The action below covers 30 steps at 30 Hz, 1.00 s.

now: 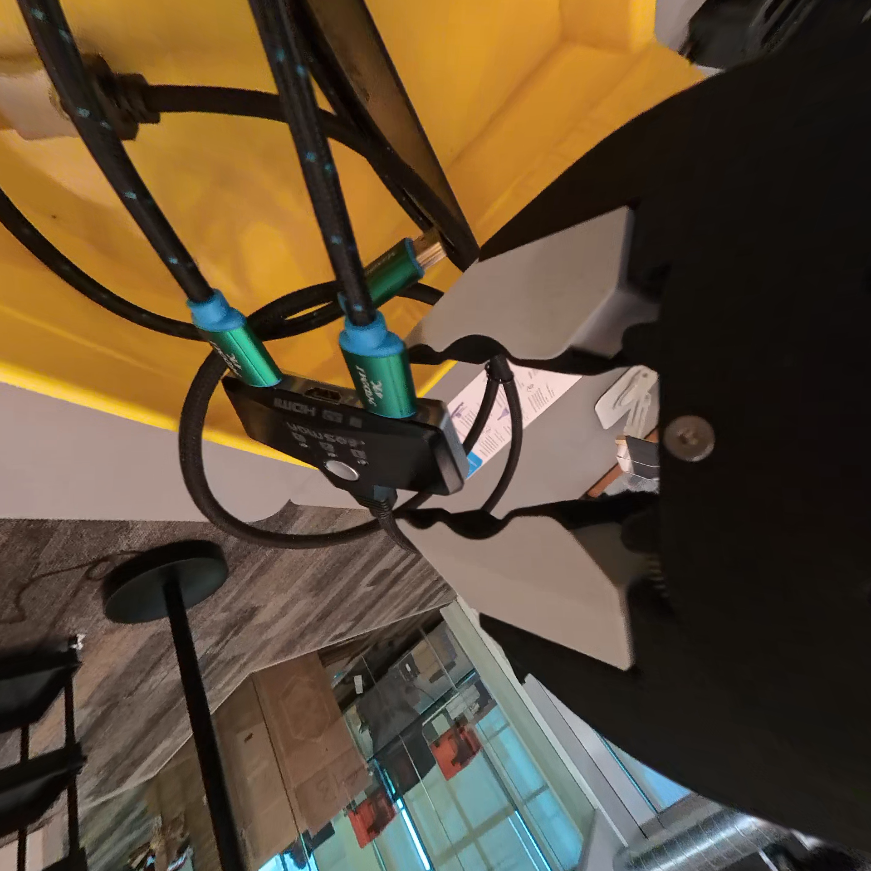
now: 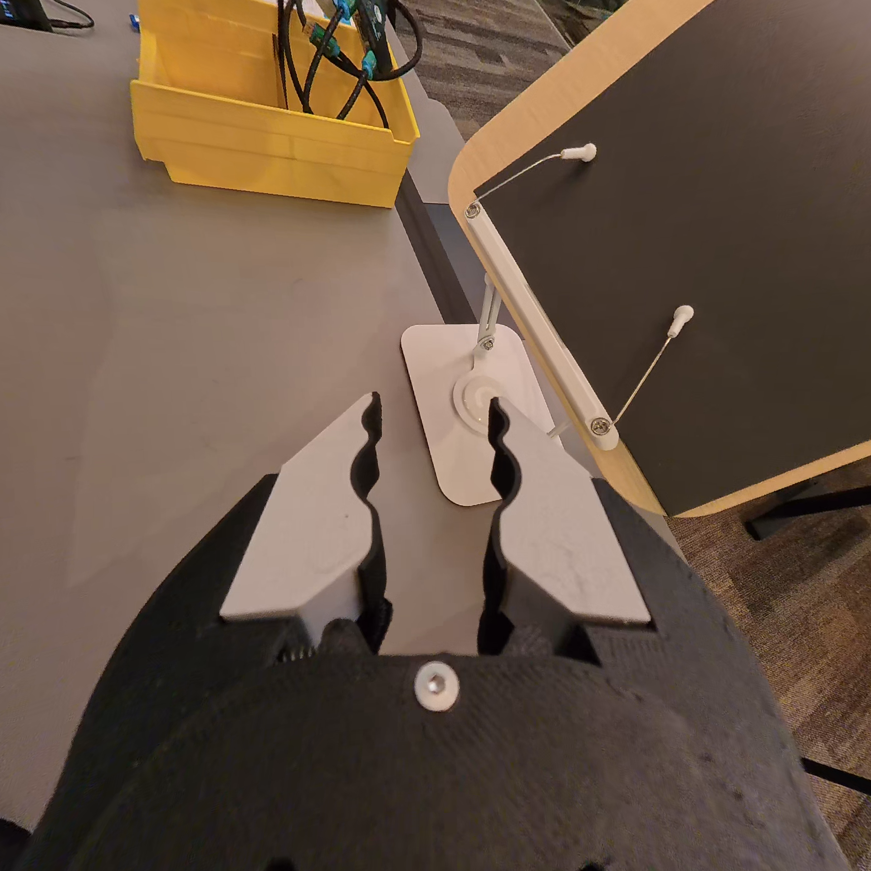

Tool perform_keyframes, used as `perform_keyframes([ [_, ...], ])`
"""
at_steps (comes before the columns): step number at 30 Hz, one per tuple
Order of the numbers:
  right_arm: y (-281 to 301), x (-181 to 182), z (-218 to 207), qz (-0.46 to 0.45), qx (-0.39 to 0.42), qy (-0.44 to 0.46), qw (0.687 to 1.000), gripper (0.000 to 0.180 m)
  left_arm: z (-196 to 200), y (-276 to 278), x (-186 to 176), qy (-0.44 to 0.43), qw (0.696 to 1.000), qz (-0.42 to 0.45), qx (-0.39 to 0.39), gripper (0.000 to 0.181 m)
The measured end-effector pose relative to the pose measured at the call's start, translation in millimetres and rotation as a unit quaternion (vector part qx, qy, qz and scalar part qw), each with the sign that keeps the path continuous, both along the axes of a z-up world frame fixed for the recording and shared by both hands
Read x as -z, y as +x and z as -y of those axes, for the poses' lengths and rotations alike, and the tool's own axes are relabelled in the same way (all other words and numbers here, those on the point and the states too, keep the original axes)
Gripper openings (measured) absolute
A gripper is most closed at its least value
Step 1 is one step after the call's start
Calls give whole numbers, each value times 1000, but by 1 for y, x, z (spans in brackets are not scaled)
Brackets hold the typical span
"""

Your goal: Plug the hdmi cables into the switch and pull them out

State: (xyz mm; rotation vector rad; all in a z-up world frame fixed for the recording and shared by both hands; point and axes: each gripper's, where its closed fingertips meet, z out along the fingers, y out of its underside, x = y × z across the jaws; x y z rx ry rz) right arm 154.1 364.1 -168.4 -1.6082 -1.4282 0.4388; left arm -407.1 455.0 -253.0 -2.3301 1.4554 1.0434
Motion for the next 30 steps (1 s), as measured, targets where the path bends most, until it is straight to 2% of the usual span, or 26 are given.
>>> perform_keyframes([
  [4,-1,2,0,6,-2,1,1000,44,-8,1,7,-7,1000,-10,-6,47],
  [9,-1,1,1,8,-5,5,1000,44,-14,-3,7,0,999,-46,-11,39],
  [18,1,-1,1,5,-6,9,1000,44,-8,-3,-4,33,997,-67,0,36],
  [30,-3,0,3,7,-13,11,1000,43,6,0,-54,125,988,-95,15,32],
])
